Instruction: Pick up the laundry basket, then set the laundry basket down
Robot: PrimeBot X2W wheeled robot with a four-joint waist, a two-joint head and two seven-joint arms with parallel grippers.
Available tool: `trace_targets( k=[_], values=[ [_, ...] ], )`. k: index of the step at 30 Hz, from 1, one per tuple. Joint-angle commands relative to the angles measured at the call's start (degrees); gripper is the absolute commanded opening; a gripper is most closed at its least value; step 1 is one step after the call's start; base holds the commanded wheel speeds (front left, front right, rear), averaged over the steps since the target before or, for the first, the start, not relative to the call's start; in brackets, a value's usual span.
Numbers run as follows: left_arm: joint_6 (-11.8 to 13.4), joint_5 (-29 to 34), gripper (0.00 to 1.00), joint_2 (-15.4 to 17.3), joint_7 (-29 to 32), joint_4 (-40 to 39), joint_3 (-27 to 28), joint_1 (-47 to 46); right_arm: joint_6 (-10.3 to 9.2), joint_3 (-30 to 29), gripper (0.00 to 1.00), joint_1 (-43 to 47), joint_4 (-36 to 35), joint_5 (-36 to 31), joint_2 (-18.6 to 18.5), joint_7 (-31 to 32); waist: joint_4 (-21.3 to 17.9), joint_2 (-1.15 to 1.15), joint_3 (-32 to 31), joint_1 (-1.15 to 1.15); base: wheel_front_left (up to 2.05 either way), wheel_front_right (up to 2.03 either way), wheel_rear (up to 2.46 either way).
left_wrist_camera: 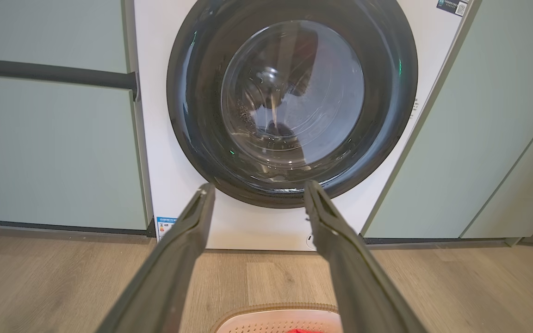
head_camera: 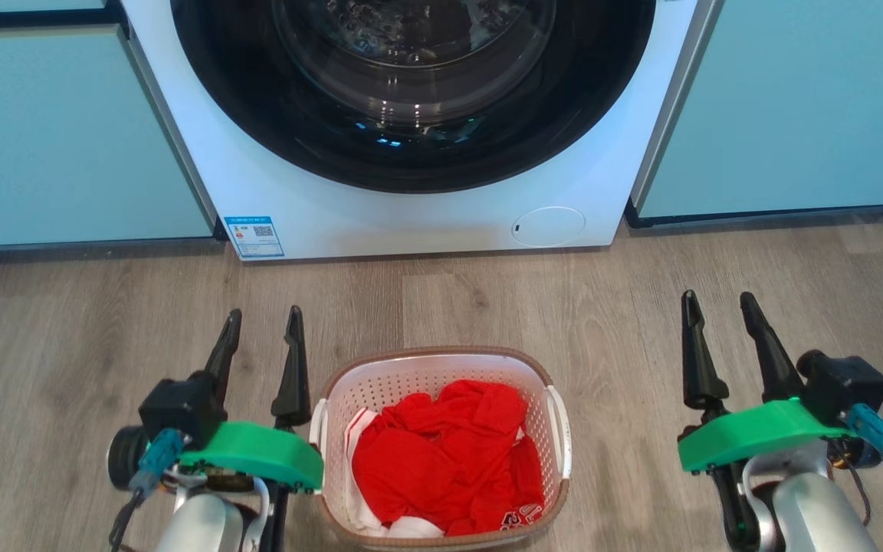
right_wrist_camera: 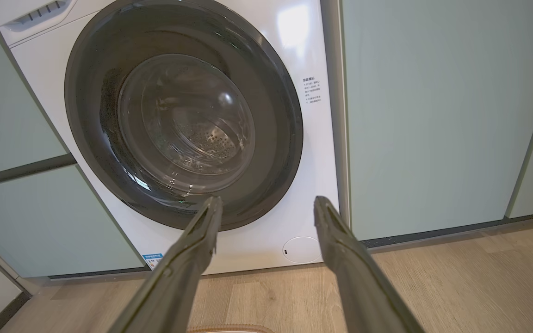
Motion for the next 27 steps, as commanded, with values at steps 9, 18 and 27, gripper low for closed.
trace_targets(
  k=[9,18,27],
  values=[
    [-0.6,-1.4,1.0,0.0,-0.3,0.4,2.1,-2.5,0.4,0.9,1.0,-1.5,-2.4,-0.1,0.0,-0.5,0.0,0.0,-0.1,0.0,0.0,0.0,0.0],
    [-0.6,-2.0,1.0,0.0,-0.3,0.4,2.1,-2.6,0.4,0.9,1.0,-1.5,-2.0,-0.3,0.0,-0.5,-0.2,0.0,-0.4,0.0,0.0,0.0,0.0],
    [-1.3,-2.8,0.0,0.0,0.0,1.9,-0.1,0.0,0.0,0.0,0.0,0.0,-0.2,-0.1,0.0,0.0,-0.2,0.0,-0.6,0.0,0.0,0.0,0.0]
  ],
)
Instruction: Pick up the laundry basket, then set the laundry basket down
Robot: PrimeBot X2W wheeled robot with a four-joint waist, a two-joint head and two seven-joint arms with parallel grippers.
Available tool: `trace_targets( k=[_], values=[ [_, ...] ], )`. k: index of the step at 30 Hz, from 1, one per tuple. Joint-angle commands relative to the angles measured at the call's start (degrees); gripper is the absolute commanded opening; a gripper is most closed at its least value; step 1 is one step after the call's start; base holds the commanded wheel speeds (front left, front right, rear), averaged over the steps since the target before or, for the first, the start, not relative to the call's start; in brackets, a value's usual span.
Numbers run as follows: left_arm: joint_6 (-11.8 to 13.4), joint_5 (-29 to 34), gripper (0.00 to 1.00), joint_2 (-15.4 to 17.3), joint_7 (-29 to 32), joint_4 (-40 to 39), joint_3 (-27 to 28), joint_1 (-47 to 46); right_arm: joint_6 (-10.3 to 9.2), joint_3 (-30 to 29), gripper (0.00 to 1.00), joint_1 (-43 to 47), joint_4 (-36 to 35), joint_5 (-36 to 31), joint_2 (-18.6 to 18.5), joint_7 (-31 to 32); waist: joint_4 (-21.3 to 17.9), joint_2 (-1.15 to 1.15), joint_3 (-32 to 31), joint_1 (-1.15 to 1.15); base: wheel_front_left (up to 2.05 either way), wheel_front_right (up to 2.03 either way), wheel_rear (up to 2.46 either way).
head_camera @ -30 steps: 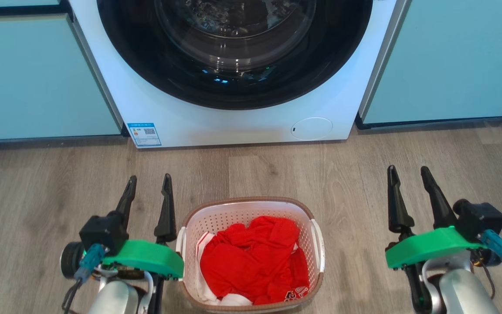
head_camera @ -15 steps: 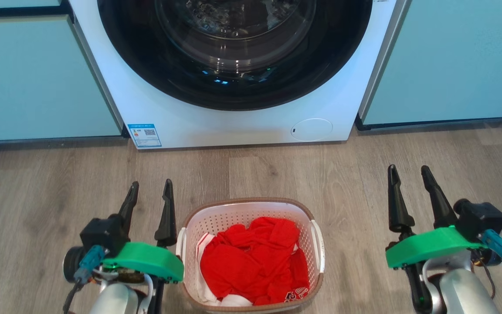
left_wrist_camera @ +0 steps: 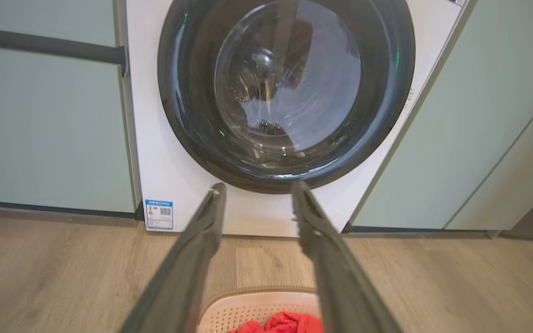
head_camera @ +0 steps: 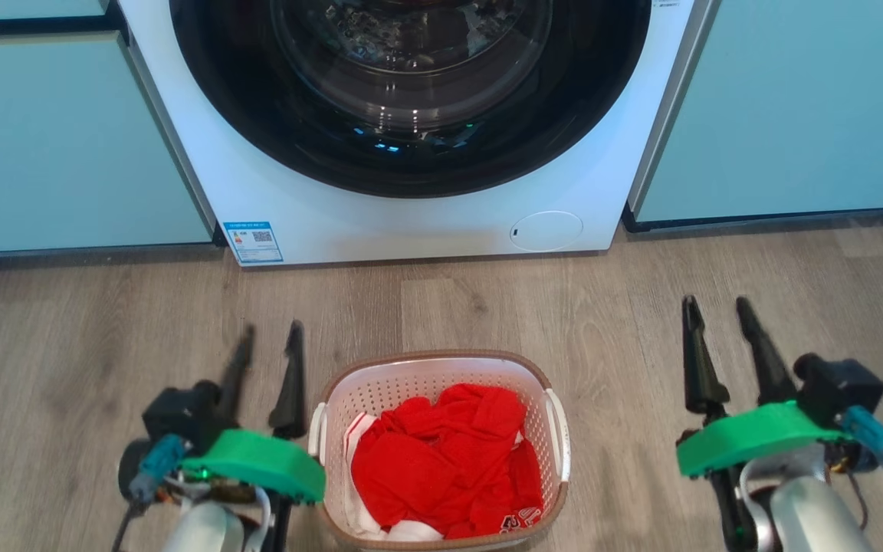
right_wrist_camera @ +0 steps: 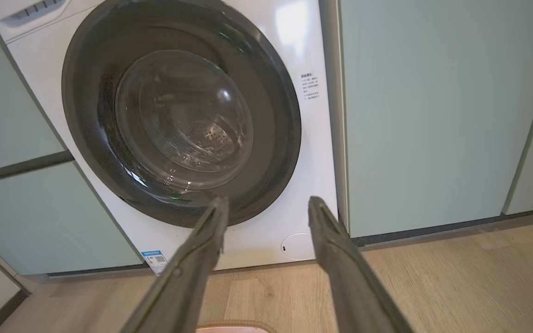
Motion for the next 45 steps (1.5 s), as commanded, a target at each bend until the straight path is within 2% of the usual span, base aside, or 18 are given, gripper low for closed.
trace_targets(
  k=[1,4,45],
  values=[
    [-0.1,0.0,0.0,0.0,0.0,0.5,-0.1,0.1,0.0,0.1,0.0,0.0,0.6,0.0,0.0,0.0,0.0,0.0,0.0,0.0,0.0,0.0,0.0],
    [-0.1,-0.2,0.0,0.0,0.1,3.0,-0.3,1.6,-0.01,0.3,0.0,1.0,3.2,0.2,0.1,0.1,0.0,0.0,0.0,0.0,0.0,0.0,0.0],
    [-2.6,-24.3,0.0,0.7,6.1,3.2,5.3,-0.1,0.12,-2.1,0.0,-0.2,4.3,24.6,-1.0,5.7,0.2,0.0,0.0,0.0,0.0,0.0,0.0]
  ],
)
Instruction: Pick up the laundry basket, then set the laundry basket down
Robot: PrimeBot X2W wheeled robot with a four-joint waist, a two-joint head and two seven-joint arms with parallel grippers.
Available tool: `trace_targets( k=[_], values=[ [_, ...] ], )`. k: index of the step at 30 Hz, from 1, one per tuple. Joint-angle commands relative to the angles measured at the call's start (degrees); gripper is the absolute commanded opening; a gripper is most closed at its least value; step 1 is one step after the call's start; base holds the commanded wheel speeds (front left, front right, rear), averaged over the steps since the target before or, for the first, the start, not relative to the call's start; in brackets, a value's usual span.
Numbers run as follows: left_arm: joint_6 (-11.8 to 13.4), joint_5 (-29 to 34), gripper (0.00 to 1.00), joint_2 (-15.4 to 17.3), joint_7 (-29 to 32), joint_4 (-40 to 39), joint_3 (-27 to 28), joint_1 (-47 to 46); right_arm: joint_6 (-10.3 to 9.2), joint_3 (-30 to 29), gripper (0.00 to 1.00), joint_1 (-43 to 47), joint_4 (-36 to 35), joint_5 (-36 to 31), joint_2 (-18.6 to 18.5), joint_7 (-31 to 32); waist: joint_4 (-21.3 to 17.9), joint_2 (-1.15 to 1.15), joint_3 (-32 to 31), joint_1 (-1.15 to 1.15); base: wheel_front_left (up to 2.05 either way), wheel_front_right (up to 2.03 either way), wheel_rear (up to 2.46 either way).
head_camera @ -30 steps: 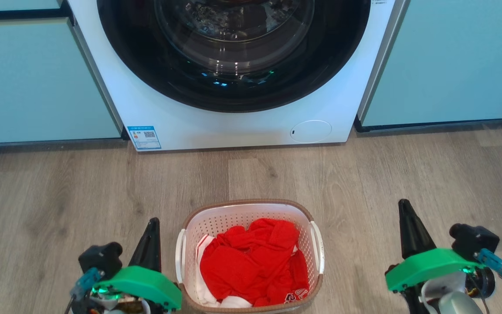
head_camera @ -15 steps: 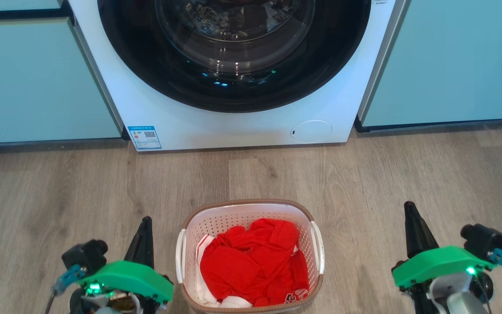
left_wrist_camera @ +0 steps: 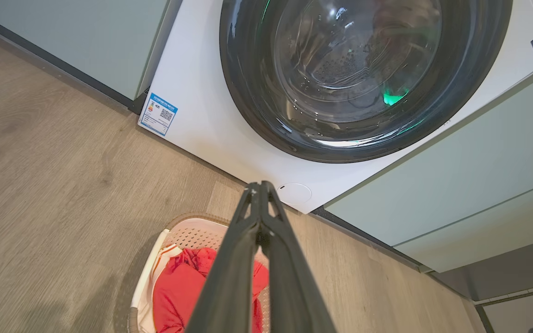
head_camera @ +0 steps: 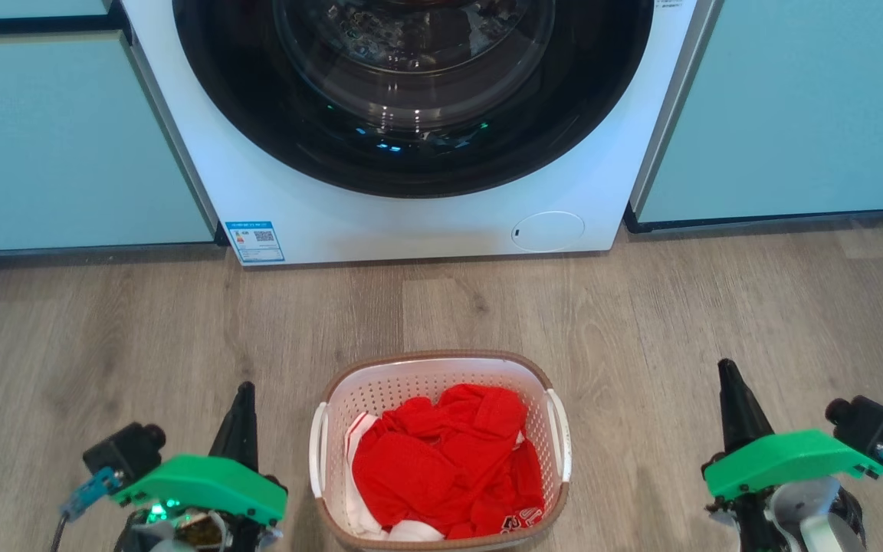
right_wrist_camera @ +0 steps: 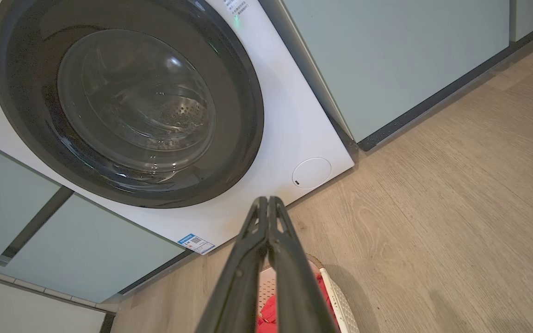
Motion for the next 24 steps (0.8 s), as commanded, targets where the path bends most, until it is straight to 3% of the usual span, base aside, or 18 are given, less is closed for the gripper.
trace_targets(
  k=[1,24],
  values=[
    [-0.5,-1.1,0.0,0.5,0.2,-1.8,1.7,-3.5,0.13,-0.2,0.0,-3.2,-1.6,1.2,-1.0,0.2,0.0,0.0,0.0,0.0,0.0,0.0,0.0],
    [-2.0,-15.2,0.0,0.7,4.1,-1.7,5.4,-4.5,0.21,-2.2,0.0,-4.0,-0.9,15.3,-1.3,3.9,0.1,0.0,0.0,0.0,0.0,0.0,0.0]
  ],
)
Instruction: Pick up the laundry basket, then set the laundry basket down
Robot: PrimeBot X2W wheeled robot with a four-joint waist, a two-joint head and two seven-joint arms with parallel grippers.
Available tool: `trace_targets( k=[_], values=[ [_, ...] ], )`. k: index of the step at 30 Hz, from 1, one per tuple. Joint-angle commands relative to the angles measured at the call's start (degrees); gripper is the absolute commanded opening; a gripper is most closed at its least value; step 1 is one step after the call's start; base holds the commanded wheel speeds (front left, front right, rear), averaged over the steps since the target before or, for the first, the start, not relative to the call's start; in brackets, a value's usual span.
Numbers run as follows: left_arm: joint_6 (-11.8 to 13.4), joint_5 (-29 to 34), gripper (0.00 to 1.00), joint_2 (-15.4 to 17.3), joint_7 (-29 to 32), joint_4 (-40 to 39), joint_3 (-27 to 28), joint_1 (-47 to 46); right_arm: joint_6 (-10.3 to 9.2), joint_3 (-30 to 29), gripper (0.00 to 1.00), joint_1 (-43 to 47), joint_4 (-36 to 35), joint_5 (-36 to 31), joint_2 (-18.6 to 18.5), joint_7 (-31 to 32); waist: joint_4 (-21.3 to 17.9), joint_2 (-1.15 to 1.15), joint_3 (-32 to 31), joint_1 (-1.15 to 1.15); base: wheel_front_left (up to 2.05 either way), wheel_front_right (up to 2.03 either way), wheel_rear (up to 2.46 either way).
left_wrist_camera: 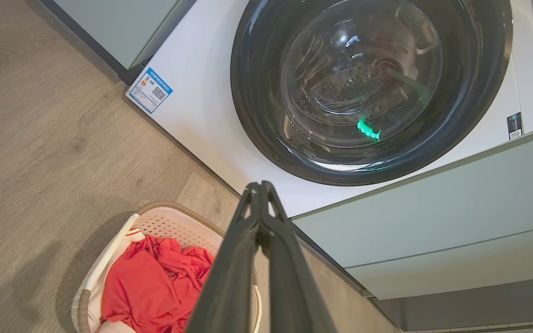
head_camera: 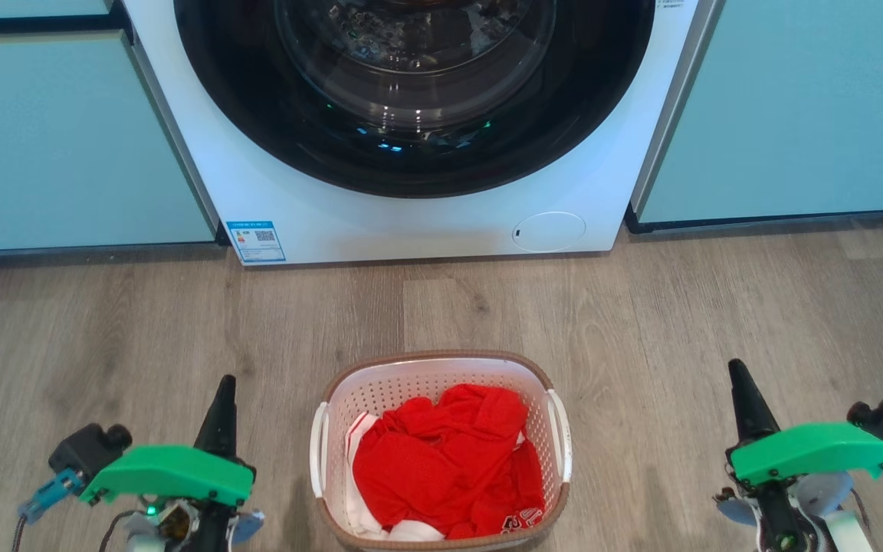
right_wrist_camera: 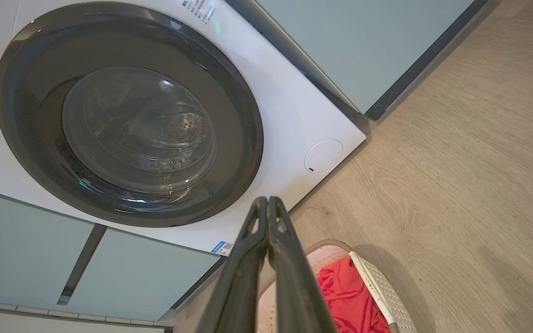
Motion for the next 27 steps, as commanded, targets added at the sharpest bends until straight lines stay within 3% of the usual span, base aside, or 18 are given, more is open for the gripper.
trace_targets(
  k=[1,27],
  values=[
    [-0.6,-1.8,0.0,0.6,0.6,-1.7,2.1,-3.4,0.22,0.0,0.0,-3.1,-1.6,1.9,-1.2,0.7,0.0,0.0,0.0,0.0,0.0,0.0,0.0],
    [-2.2,-16.4,0.0,0.6,4.8,-1.6,6.2,-4.5,0.3,-2.4,0.0,-3.9,-0.8,16.4,-1.2,4.8,0.1,0.0,0.0,0.0,0.0,0.0,0.0]
  ],
)
